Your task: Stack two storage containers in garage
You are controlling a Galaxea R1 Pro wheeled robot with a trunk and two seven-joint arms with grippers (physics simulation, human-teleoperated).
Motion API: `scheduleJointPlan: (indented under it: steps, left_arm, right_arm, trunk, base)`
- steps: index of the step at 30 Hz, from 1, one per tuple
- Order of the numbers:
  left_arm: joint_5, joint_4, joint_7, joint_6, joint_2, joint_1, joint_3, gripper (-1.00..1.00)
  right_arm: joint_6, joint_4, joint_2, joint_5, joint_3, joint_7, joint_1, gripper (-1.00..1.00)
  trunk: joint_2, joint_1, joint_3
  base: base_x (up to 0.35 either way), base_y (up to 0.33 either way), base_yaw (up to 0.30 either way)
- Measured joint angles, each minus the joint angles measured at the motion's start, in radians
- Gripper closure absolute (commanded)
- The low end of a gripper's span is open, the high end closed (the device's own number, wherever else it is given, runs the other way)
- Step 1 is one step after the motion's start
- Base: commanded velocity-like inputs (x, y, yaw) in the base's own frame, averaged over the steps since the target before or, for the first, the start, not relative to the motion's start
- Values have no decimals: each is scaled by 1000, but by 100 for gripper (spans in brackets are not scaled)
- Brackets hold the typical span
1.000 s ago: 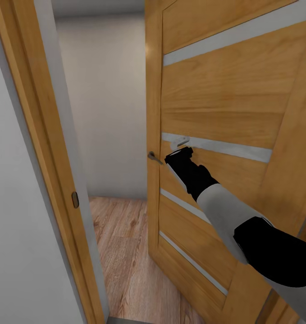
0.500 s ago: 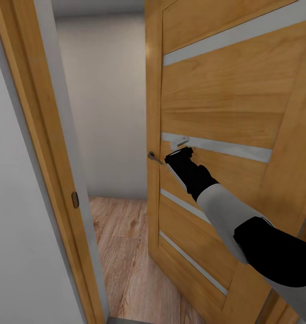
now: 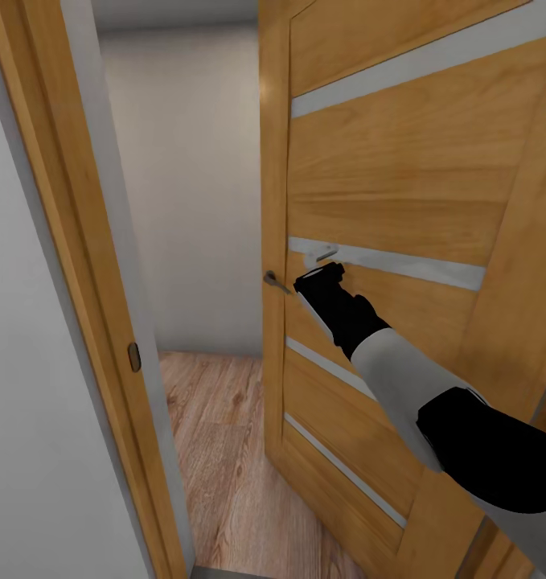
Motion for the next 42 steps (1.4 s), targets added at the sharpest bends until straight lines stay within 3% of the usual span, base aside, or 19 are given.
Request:
scheduleJointPlan:
  steps: [15,24,42]
  left_arm:
    - [0,0,0,0,0,0,0,-100]
    - [0,0,0,0,0,0,0,-100]
    - [-8,0,-6,0,-1,0,-10,-100]
  right_arm:
    - [2,1,0,-2,0,0,0,-100]
    - [3,1,0,-30,0,1,0,-100]
    - [-20,2,0,-28,2,-8,12,-100]
  trunk:
    - [0,0,0]
    - [0,0,0]
    - [0,0,0]
  base:
    - [0,0,0]
    - [0,0,0]
    - [131,-41,0]
